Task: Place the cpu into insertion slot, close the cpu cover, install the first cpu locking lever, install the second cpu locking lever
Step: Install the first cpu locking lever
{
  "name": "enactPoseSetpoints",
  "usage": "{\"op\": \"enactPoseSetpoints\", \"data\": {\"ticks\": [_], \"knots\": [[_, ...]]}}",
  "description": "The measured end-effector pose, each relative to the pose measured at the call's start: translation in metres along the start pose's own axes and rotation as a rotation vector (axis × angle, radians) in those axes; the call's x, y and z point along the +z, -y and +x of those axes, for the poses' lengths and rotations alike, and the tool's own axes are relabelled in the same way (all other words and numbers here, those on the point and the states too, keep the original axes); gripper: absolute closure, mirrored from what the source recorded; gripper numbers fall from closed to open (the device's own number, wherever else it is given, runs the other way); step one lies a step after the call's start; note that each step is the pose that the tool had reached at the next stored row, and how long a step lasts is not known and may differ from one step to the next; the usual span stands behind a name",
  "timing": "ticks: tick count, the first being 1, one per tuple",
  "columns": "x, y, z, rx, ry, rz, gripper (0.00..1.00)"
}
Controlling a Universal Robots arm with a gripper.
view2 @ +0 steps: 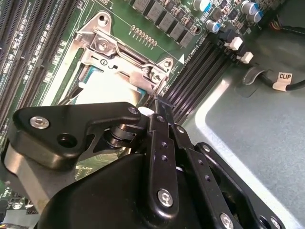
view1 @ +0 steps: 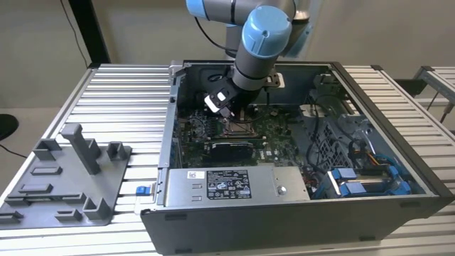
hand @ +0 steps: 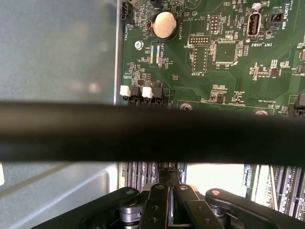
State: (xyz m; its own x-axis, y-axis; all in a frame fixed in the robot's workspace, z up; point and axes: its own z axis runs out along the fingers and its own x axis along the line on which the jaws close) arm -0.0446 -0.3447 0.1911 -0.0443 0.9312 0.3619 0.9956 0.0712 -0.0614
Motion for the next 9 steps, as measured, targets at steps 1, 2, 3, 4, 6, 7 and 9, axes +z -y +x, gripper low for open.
{"op": "enactPoseSetpoints", "data": {"ticks": [1, 2, 3, 4, 6, 7, 9], "knots": [[0.0001, -0.0001, 0.0000, 0.000, 0.0000, 0.0000, 1.00], [0.0003, -0.0002, -0.0001, 0.000, 0.0000, 0.0000, 1.00], [0.0004, -0.0004, -0.0001, 0.000, 0.0000, 0.0001, 1.00], [0.0005, -0.0006, -0.0001, 0.000, 0.0000, 0.0001, 1.00], [0.0005, -0.0010, -0.0002, 0.000, 0.0000, 0.0000, 1.00], [0.0006, -0.0011, -0.0002, 0.000, -0.0001, -0.0001, 1.00], [0.0008, -0.0014, -0.0003, 0.000, 0.0000, 0.0000, 1.00]]}}
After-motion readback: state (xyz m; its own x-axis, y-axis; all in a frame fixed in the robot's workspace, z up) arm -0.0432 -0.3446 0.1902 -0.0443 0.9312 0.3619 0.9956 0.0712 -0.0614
